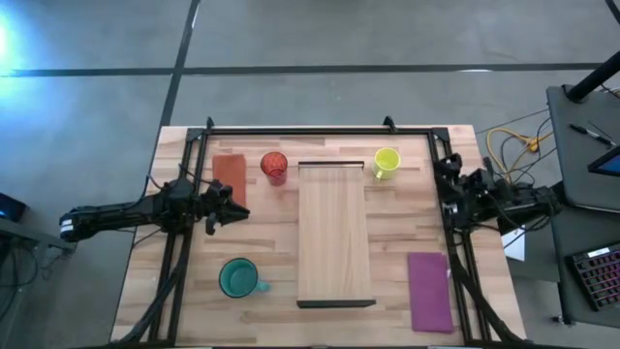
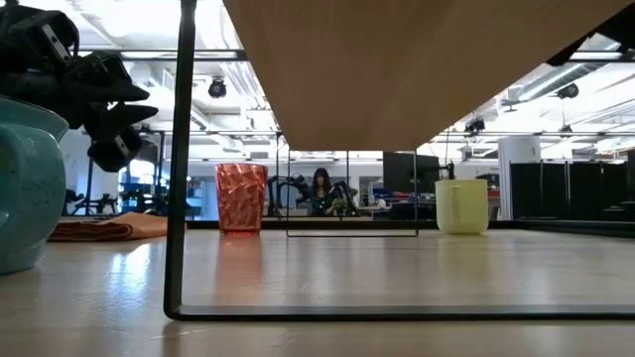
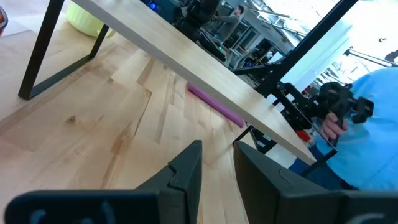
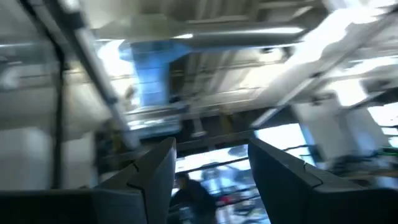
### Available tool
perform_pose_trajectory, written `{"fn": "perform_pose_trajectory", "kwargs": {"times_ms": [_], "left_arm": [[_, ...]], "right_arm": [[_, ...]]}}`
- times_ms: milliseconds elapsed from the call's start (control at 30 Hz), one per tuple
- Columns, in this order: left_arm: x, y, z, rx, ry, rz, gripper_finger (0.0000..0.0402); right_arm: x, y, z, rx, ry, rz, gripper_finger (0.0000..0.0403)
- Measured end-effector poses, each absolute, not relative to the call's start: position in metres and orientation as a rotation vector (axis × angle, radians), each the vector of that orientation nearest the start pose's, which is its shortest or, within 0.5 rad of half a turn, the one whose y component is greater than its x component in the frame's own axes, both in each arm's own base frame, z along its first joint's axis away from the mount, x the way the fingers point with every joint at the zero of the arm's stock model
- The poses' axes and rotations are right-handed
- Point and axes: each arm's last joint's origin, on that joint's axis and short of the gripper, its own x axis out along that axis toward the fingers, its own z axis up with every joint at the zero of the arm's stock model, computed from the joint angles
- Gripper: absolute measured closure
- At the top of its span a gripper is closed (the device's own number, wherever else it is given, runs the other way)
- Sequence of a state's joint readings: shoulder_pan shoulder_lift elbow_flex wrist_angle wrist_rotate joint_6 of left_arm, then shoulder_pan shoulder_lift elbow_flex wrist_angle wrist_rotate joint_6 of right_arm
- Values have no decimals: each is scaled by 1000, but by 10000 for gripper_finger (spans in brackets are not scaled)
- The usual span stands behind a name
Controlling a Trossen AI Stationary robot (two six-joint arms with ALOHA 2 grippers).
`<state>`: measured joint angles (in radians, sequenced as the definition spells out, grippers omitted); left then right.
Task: Stack small to large cups/mugs on shelf
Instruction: Put the yellow mug on the shelf
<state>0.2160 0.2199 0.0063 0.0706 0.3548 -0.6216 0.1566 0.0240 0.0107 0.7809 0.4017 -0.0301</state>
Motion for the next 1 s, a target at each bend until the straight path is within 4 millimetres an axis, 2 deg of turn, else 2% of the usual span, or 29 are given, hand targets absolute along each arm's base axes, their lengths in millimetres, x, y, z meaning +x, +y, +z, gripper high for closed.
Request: {"fn": "perform_pose_trajectory", "kwargs": {"times_ms": [100, 167, 300, 433, 500, 567, 600, 667, 767, 900, 1000], "left_arm": [[108, 13, 154, -660, 176, -92, 323], [108, 13, 154, -660, 176, -92, 323], [108, 13, 154, -660, 176, -91, 323], [108, 13, 154, -660, 176, -92, 323], [108, 13, 154, -660, 176, -91, 323], [108, 13, 154, -660, 177, -92, 323], [108, 13, 154, -660, 177, -91, 323], [108, 13, 154, -660, 176, -92, 323], [108, 13, 154, -660, 176, -91, 323], [108, 13, 154, -660, 177, -92, 323], [108, 13, 154, -660, 177, -92, 323]], "right_arm": [[77, -6, 232, 491, -614, -438, 209], [79, -7, 238, 570, -490, -493, 209], [79, -7, 272, 395, -275, -543, 209], [84, -6, 322, 235, -167, -562, 209], [89, -6, 340, 102, -88, -575, 209], [94, -5, 355, 64, -35, -593, 209], [97, -6, 360, 101, -26, -640, 209], [101, -11, 365, 209, 16, -814, 209], [106, -22, 358, 289, 231, -993, 209], [114, -40, 365, 551, 431, -1078, 209], [125, -58, 372, 568, 517, -1137, 209]]}}
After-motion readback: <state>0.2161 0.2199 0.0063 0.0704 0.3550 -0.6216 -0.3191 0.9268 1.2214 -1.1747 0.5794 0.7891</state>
